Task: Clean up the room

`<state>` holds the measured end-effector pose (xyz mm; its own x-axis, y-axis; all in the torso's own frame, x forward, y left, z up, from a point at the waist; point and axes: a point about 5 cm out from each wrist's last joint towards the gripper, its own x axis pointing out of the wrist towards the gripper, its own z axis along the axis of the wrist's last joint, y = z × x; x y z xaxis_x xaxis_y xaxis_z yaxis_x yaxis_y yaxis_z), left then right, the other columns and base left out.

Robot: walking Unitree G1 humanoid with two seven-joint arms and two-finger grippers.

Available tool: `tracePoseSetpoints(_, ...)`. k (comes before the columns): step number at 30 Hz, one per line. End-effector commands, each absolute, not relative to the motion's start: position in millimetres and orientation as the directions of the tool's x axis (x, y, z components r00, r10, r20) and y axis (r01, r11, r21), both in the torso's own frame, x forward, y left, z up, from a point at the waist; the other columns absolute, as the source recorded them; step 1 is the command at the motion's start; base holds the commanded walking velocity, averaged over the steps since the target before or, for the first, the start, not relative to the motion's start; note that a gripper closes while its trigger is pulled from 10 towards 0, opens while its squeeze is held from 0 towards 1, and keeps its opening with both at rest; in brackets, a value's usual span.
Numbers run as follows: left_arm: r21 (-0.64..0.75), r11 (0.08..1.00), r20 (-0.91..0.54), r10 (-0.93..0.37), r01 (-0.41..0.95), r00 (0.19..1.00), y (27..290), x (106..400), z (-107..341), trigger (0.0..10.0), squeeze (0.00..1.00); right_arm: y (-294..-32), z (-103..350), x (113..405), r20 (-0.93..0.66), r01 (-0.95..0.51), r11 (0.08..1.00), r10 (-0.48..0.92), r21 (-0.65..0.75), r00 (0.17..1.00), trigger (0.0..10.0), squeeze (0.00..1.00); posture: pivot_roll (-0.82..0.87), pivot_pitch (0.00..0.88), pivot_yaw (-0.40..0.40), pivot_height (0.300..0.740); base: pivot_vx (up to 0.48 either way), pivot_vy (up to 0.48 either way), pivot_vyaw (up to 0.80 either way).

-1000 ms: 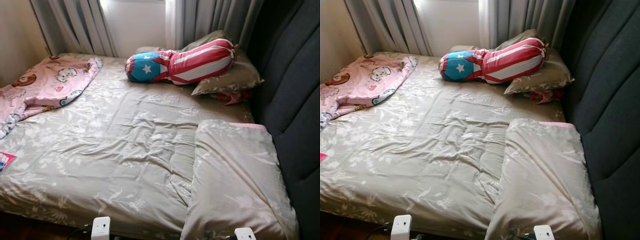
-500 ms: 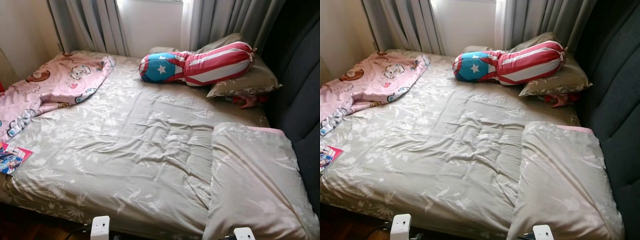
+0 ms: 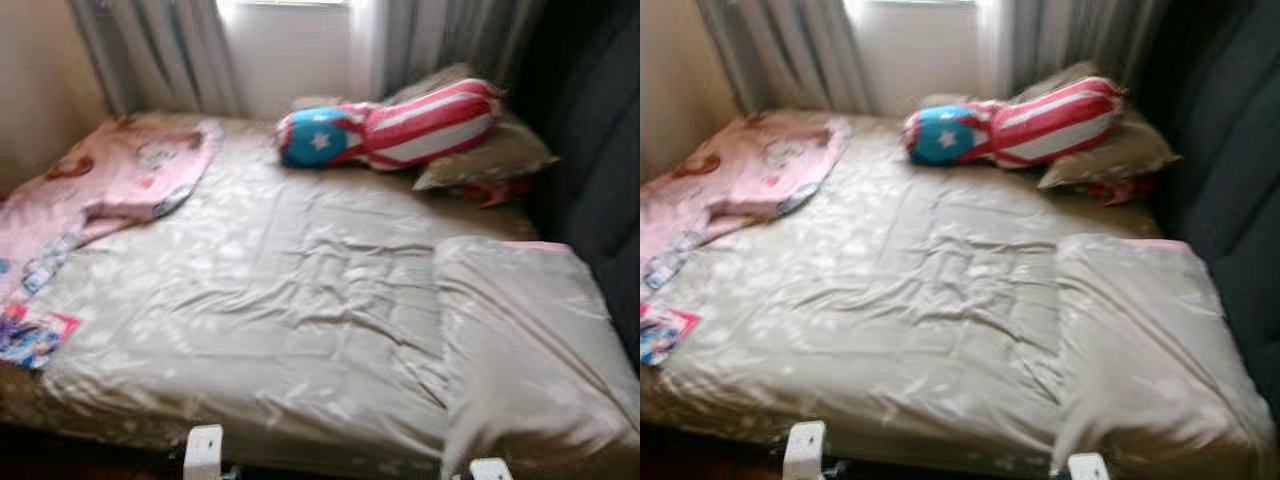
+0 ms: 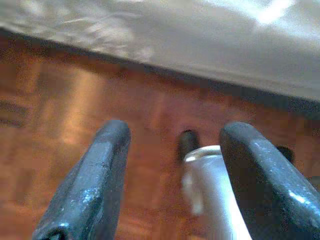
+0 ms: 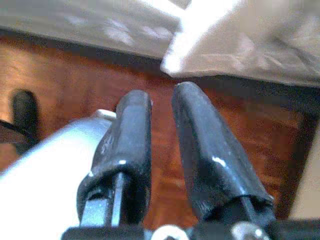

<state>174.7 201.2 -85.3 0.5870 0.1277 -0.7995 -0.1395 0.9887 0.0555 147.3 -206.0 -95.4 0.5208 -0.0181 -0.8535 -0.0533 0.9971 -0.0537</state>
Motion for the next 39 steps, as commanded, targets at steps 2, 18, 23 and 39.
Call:
tracePoseSetpoints(2, 0.042, 0.992, -0.800, 0.103, -0.115, 0.591, 193.8, 177.7, -85.1, 10.0, 0.00, -212.4, -96.2, 141.7, -0.860, -0.044, 0.997, -0.035, -0.067, 0.509, 10.0, 0.00, -0.07, 0.000, -0.009, 0.740, 0.000, 0.334, 0.00)
tracePoseSetpoints(18, 0.040, 0.992, -0.801, 0.101, -0.116, 0.591, 193.7, 177.7, -85.2, 10.0, 0.00, -212.8, -95.9, 142.4, -0.859, -0.046, 0.997, -0.033, -0.065, 0.511, 10.0, 0.00, -0.07, 0.000, -0.010, 0.740, 0.000, 0.336, 0.00)
tracePoseSetpoints(23, 0.038, 0.993, -0.803, 0.097, -0.112, 0.589, 192.1, 177.4, -85.6, 10.0, 0.00, -214.4, -95.6, 142.3, -0.859, -0.054, 0.996, -0.032, -0.069, 0.512, 10.0, 0.00, -0.08, 0.000, -0.008, 0.740, 0.000, 0.334, 0.00)
tracePoseSetpoints(39, 0.041, 0.995, -0.805, 0.088, -0.093, 0.587, 193.1, 175.7, -86.1, 10.0, 0.00, -213.6, -96.5, 140.0, -0.860, -0.046, 0.997, -0.036, -0.069, 0.509, 10.0, 0.00, -0.12, 0.000, 0.023, 0.740, 0.000, 0.381, 0.00)
